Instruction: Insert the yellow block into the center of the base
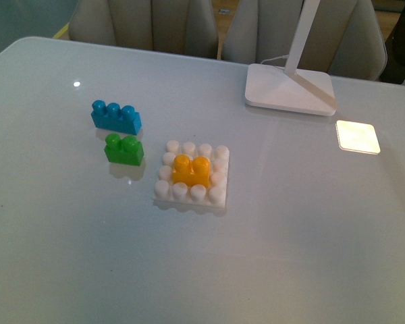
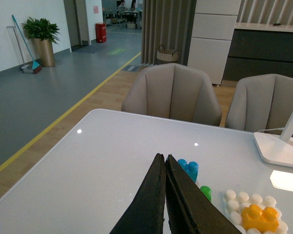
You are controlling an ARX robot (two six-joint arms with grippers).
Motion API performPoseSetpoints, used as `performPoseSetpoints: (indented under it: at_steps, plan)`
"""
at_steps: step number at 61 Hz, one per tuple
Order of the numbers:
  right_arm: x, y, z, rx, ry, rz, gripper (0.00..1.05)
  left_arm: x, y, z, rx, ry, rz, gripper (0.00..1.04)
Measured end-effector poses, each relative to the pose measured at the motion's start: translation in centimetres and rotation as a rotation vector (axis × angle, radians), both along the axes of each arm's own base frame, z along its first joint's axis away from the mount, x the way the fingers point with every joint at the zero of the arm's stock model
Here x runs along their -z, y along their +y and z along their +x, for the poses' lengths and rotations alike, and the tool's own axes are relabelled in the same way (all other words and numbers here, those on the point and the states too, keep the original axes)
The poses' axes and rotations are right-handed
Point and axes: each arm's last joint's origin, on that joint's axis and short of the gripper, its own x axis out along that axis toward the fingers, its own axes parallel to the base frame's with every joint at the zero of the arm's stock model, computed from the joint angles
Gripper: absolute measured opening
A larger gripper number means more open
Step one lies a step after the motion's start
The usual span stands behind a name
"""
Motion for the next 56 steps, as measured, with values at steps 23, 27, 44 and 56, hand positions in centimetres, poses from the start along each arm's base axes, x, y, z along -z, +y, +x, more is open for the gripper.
performPoseSetpoints:
  at_steps: [23, 27, 44, 56]
  plan:
    - [0.0, 0.0, 0.0, 0.0, 0.0, 0.0, 0.96, 0.0, 0.0, 0.0, 0.0, 0.0, 0.0, 0.66]
    - [0.0, 0.0, 0.0, 0.0, 0.0, 0.0, 0.96, 0.0, 0.0, 0.0, 0.0, 0.0, 0.0, 0.77]
    - [0.0, 0.0, 0.0, 0.0, 0.0, 0.0, 0.96, 0.0, 0.0, 0.0, 0.0, 0.0, 0.003, 0.97]
    - [0.0, 0.0, 0.0, 0.0, 0.0, 0.0, 0.96, 0.0, 0.0, 0.0, 0.0, 0.0, 0.003, 0.97]
